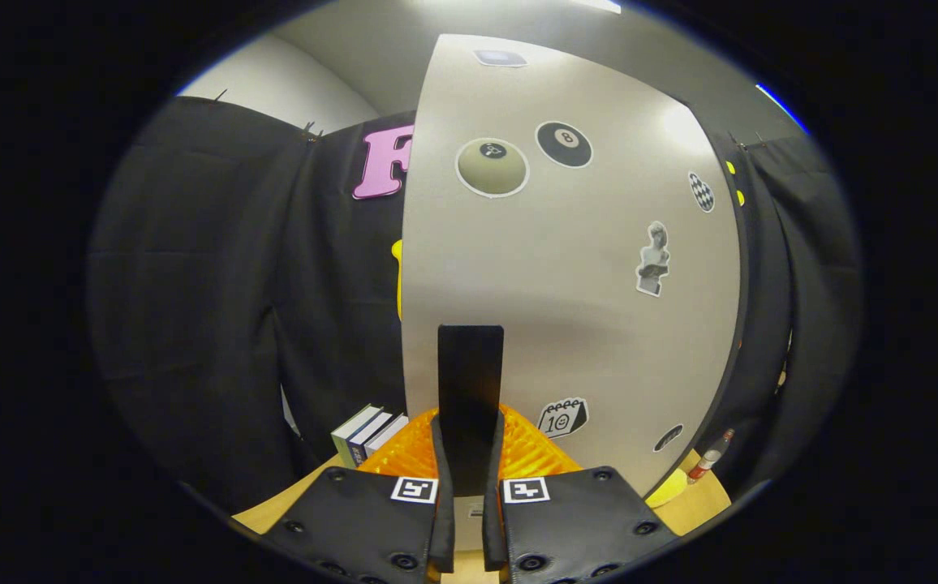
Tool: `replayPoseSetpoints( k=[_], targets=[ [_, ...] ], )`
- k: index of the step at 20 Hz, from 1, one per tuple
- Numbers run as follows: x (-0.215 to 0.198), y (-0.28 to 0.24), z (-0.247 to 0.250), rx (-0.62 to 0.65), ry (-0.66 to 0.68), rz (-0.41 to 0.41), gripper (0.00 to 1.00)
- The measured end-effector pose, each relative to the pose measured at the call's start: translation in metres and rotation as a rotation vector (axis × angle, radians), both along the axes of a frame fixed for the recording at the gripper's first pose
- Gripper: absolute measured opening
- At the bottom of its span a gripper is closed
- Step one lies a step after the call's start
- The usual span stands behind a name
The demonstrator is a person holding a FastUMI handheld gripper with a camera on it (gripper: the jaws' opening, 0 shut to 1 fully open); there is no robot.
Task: Open the shoe cabinet door, grab the shoes and put them into the shoe cabinet, then close the shoe cabinet door.
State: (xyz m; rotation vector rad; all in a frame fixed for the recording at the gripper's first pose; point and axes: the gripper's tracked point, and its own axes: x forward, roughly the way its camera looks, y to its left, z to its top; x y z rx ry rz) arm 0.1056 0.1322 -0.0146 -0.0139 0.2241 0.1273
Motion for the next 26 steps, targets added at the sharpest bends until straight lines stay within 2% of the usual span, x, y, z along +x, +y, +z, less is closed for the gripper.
replayPoseSetpoints(
  k=[10,19,26],
  targets=[
    [-0.085,-0.059,0.013,0.018,0.017,0.017,0.15],
    [-0.135,-0.127,0.022,0.000,-0.013,-0.055,0.14],
    [-0.156,-0.173,0.018,-0.008,-0.001,-0.113,0.13]
  ],
)
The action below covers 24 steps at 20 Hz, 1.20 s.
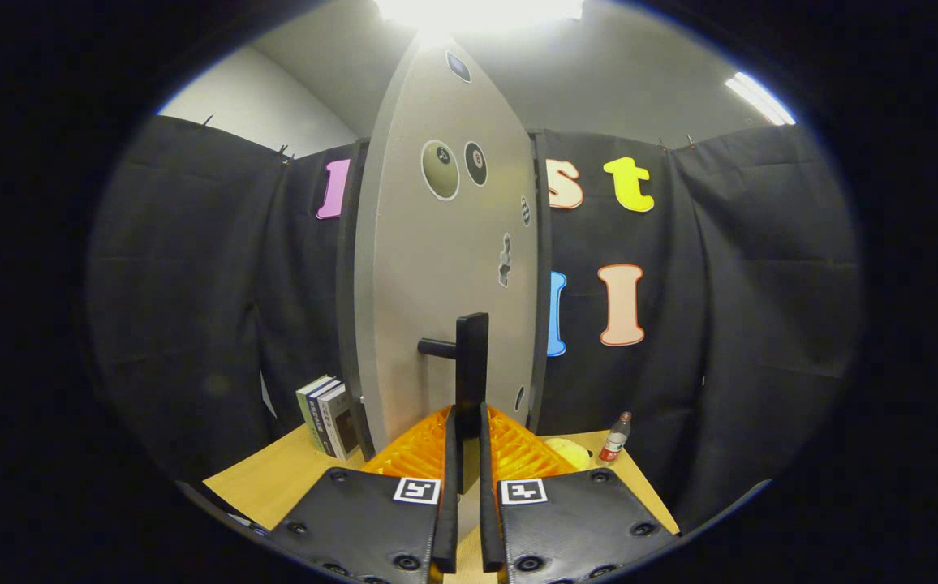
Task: Open the shoe cabinet door, grab the shoes and put them into the shoe cabinet, then close the shoe cabinet door.
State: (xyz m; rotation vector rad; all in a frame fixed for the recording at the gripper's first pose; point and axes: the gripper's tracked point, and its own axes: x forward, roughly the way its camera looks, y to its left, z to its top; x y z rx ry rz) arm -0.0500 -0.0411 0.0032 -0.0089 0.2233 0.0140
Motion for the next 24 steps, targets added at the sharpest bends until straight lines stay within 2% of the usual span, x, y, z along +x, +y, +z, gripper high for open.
replayPoseSetpoints(
  k=[4,5,10,13,15,17,20,24],
  targets=[
    [-0.002,-0.024,-0.002,-0.035,-0.003,0.033,0.13],
    [-0.013,-0.030,0.007,-0.036,-0.011,0.027,0.08],
    [-0.006,-0.081,0.000,-0.018,-0.001,0.050,0.07],
    [-0.001,-0.122,0.000,-0.011,0.000,0.020,0.07],
    [0.001,-0.122,0.000,0.041,0.000,0.089,0.04],
    [-0.002,-0.108,-0.001,0.070,-0.012,0.150,0.07],
    [-0.001,-0.123,-0.001,0.013,-0.032,0.115,0.07],
    [-0.015,-0.119,-0.016,0.113,0.017,0.110,0.09]
  ],
)
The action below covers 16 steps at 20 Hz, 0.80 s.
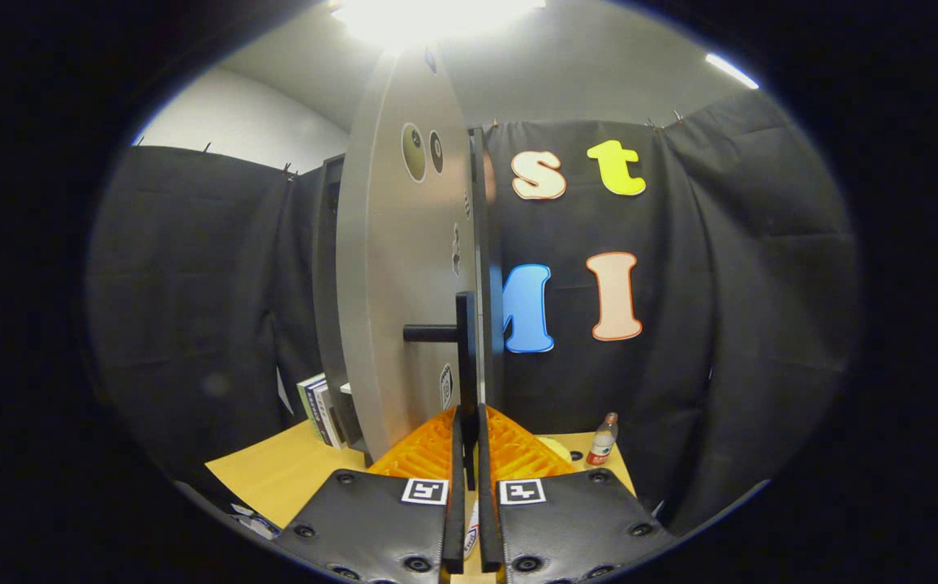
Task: Open the shoe cabinet door, grab the shoes and put them into the shoe cabinet, then close the shoe cabinet door.
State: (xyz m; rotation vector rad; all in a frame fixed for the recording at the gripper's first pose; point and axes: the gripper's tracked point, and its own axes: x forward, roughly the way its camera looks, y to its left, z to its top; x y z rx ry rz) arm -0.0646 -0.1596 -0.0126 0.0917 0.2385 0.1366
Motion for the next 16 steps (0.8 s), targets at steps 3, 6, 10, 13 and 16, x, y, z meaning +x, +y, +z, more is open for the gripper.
replayPoseSetpoints(
  k=[3,6,10,13,16],
  targets=[
    [-0.021,-0.012,-0.010,0.025,0.051,-0.073,0.20],
    [-0.047,-0.014,-0.029,0.015,0.090,-0.115,0.55],
    [-0.091,-0.007,-0.039,-0.049,0.116,-0.184,0.89],
    [-0.114,0.025,-0.045,-0.098,0.129,-0.177,0.89],
    [-0.124,0.070,-0.056,-0.128,0.160,-0.130,0.89]
  ],
)
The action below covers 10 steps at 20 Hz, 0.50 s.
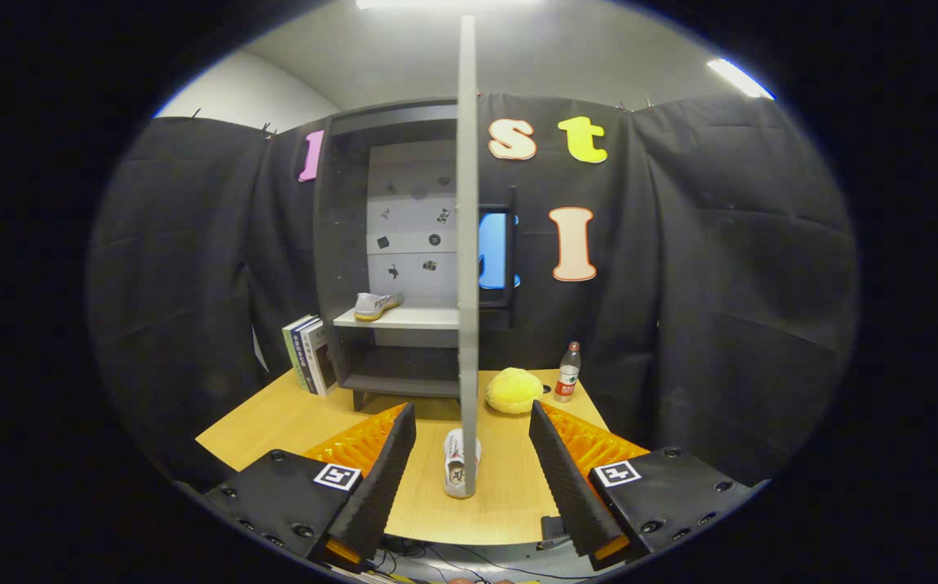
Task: Open the shoe cabinet door, grab the shoes and put them into the shoe cabinet, then close the shoe cabinet door.
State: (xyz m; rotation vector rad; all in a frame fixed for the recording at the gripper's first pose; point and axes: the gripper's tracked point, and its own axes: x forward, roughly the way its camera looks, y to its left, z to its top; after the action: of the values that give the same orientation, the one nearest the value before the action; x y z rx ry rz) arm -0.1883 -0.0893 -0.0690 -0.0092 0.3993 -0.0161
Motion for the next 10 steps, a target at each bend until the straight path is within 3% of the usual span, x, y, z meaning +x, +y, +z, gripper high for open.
replayPoseSetpoints(
  k=[5,10],
  targets=[
    [0.014,0.088,-0.025,0.015,0.033,0.111,0.89],
    [0.050,0.142,-0.092,0.010,0.156,0.159,0.90]
  ],
)
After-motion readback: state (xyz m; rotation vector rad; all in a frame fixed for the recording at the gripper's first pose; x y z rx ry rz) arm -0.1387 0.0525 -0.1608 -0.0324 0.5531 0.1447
